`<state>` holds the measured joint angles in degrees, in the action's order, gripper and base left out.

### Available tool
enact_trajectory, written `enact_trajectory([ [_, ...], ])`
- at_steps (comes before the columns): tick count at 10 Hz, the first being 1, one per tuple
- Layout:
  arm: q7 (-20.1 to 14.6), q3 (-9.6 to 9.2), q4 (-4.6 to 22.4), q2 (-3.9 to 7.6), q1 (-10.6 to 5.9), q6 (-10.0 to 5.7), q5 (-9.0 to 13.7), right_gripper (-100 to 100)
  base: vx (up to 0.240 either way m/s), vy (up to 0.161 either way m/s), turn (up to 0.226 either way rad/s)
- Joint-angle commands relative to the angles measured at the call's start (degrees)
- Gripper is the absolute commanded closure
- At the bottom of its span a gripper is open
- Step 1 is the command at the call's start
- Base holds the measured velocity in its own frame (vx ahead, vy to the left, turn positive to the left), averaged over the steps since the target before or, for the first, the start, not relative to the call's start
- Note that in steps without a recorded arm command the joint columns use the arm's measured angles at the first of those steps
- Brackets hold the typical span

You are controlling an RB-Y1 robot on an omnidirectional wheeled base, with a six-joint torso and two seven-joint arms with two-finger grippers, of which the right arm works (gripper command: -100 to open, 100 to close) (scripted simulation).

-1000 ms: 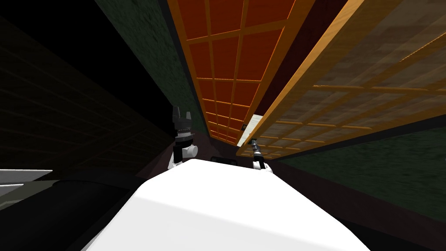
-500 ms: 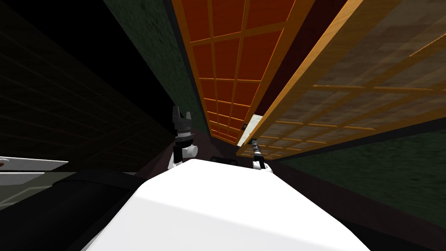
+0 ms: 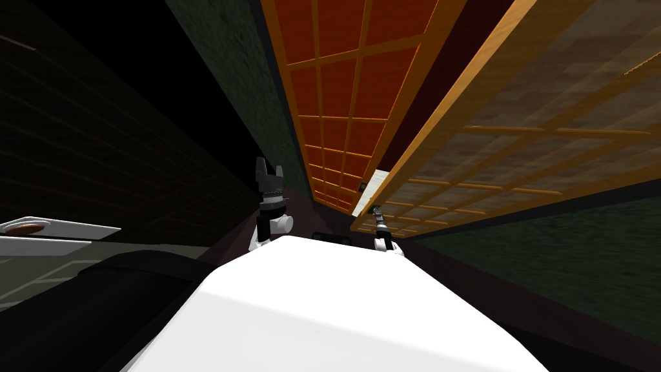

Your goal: Pull the door open

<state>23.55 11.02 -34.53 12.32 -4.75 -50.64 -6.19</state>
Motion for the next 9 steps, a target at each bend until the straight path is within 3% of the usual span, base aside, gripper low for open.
enact_trajectory([
  [1, -1.8, -0.56, 0.3, -0.42, 0.01, -0.2, 0.4, 100, -0.039, -0.02, 0.032],
  [3, -5.5, -1.5, 0.2, -0.31, 0.01, -0.19, 2.5, 100, -0.05, -0.032, 0.09],
  [9, -13.5, -3.0, 0.1, -0.15, -0.01, -0.17, 5.7, 100, -0.044, -0.022, 0.055],
])
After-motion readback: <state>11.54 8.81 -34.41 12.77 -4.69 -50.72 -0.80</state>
